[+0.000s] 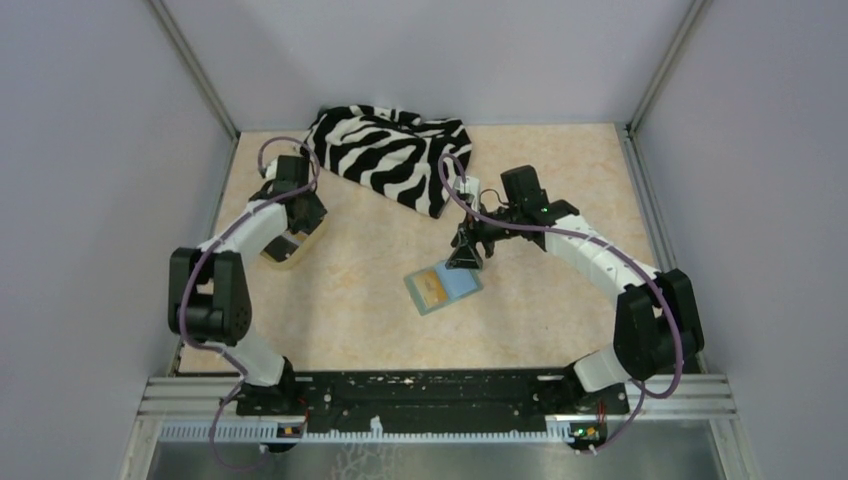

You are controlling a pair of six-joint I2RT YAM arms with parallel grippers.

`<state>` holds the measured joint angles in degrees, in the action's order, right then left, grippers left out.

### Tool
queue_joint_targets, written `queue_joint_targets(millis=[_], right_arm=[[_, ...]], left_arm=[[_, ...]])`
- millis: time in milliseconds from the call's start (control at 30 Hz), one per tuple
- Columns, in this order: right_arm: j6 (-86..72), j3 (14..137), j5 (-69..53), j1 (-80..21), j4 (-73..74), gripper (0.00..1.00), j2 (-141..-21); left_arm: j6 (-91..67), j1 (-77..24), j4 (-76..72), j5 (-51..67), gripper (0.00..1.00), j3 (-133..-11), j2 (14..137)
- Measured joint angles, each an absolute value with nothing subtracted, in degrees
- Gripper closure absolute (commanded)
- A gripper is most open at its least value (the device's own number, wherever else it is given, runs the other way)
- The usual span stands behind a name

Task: Put the credit cards into the card holder
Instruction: Move the storage box to the center of the board.

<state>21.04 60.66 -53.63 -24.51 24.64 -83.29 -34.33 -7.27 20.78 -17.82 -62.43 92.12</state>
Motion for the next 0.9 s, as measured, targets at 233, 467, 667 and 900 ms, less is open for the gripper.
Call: queue_joint_targets(millis=[233,467,667,900], right_arm=[[21.3,60.0,-53.7,-24.5,24.4,0.33,-83.2],[21.7,60.0,-53.7,-24.5,24.3,0.33,-83.2],[22.0,60.0,-53.7,-24.5,24.3,0.33,-83.2],[22.5,60.0,-53.7,-24.5,24.3,0.33,-83.2]], left_arm=[[-32.6,-6.7,25.6,-20.1,0.83,-71.3,103.5],[-30.3,-6.6,26.8,-11.1,0.93,-70.8,104.1],[-28.9,-7.2,23.4,1.7,0.94,-64.4,101.3],[-25.8,-12.6,20.4,14.6,0.93,-54.9,96.7]])
